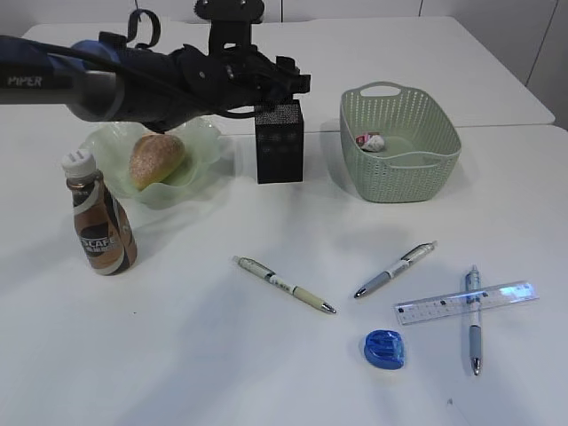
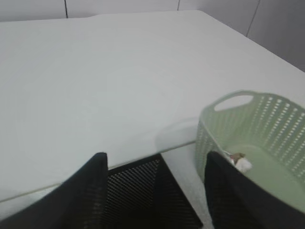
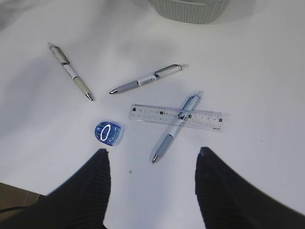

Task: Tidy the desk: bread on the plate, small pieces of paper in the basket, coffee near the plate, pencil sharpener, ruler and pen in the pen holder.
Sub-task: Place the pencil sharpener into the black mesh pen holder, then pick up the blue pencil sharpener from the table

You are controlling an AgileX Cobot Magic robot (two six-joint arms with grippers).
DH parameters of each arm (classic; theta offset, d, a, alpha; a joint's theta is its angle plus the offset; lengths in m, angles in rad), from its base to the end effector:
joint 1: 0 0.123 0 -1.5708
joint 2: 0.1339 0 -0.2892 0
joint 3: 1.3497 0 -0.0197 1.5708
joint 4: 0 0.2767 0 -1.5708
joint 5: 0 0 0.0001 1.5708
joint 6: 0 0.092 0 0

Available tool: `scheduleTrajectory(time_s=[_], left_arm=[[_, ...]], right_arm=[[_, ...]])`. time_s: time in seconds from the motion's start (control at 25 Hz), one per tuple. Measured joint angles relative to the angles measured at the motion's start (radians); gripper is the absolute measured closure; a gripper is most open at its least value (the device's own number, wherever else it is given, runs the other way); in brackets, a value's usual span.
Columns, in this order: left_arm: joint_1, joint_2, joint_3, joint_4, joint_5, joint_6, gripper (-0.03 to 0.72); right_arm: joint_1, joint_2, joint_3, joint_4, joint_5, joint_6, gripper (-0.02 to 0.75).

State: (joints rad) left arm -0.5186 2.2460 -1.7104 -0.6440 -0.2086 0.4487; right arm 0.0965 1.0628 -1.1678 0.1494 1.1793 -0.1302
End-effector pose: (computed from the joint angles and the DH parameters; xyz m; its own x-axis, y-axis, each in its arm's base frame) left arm 0.4876 -0.2651 0.1950 -0.3078 -0.0343 -0.9508 0.3372 0.9305 -0.1427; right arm 0.2104 0.0331 0.3885 -0.8137 -0.1512 -0.5613 -0.2312 0.9701 0.0739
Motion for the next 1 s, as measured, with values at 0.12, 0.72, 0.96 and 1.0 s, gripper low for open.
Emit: scheduleTrajectory(time_s=[0.12,0.72,0.96,1.0], left_arm=[[0.000,-0.042,0.000,0.002,0.084,0.000,0.235],[0.000,-0.251,0.000,0.155,0.637,0.000,0.235],[0.000,-0.325,0.000,0.186,0.875,0.000,0.235],[0.000,-0.341,0.000,0.192,0.910,0.000,0.235]], right_arm=[[0.000,0.000,0.000,0.000,0.000,0.000,0.288],[0.000,0.000,0.000,0.000,-0.003,-0.004,0.288],[0.000,0.000,0.000,0.000,-0.003,-0.033,0.288],[0.000,0.000,0.000,0.000,-0.003,-0.041,0.288]])
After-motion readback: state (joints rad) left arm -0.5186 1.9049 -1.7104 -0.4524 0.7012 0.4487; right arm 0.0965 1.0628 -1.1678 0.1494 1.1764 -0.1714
